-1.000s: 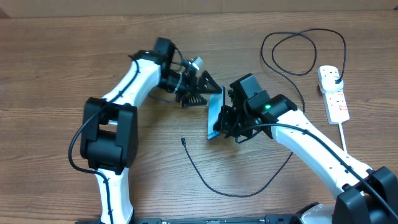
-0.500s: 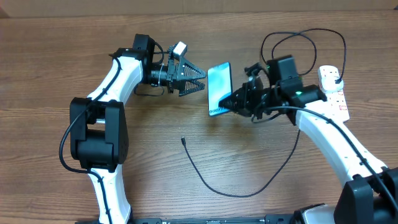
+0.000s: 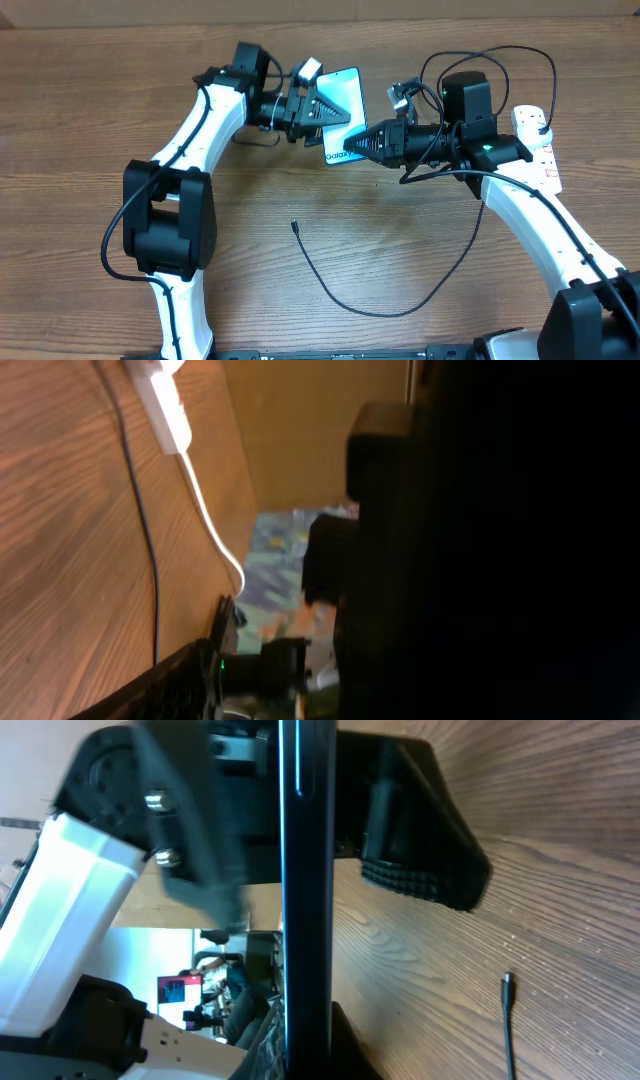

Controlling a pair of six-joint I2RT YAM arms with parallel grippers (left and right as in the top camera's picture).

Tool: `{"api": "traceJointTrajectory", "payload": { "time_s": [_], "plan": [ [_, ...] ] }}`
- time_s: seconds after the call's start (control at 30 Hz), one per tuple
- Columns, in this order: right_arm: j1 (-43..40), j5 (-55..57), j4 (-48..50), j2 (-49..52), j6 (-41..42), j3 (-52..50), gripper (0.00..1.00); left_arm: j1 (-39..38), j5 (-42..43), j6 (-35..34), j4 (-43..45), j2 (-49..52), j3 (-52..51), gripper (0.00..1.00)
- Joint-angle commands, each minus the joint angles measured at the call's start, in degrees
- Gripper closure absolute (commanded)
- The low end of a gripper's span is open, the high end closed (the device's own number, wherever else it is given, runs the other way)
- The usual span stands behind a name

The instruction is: Plug charger to phone and switch on socket

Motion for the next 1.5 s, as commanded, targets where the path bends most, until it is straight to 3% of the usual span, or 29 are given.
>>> {"api": "traceJointTrajectory", "payload": {
  "time_s": [0.0,0.13,0.23,0.4,0.53,0.7,0.9,1.1,1.23,1.47],
  "plan": [
    [0.2,-2.5,2.3,-0.6,1.3,0.9,0.96,0.3,1.6,-2.7,0.1,-5.1,4.4,0.31],
    [0.2,-2.5,2.7,-0.6,1.3,0.9,0.96,0.6,1.6,-3.0,0.8,-6.3,6.5,0.31],
    [0.2,-2.5,4.2,-0.6,1.3,0.9,0.96,0.5,1.5,-4.5,1.5,-6.3,7.4,0.39],
    [0.2,-2.5,5.4,-0.6,2.4,0.9,0.96,0.5,1.6,-11.5,8.3,-6.3,7.4,0.55],
    [0.2,-2.9,5.8,-0.6,3.3,0.9,0.96,0.5,1.6,-18.9,16.2,-6.3,7.4,0.61],
    [0.2,-5.4,6.3,-0.6,4.7,0.9,0.96,0.5,1.5,-25.0,24.5,-6.3,7.4,0.61],
    [0.2,-6.4,11.2,-0.6,9.8,0.9,0.96,0.2,1.6,-26.3,26.0,-6.3,7.4,0.69],
    [0.2,-5.4,19.2,-0.6,16.2,0.9,0.96,-0.6,1.5,-27.3,26.4,-6.3,7.4,0.69],
    [0.2,-1.7,21.5,-0.6,18.5,0.9,0.96,-0.6,1.6,-30.0,28.7,-6.3,7.4,0.6],
    [1.4,-0.4,20.5,-0.6,19.1,0.9,0.96,-0.5,1.5,-38.4,39.0,-6.3,7.4,0.66]
  ]
}}
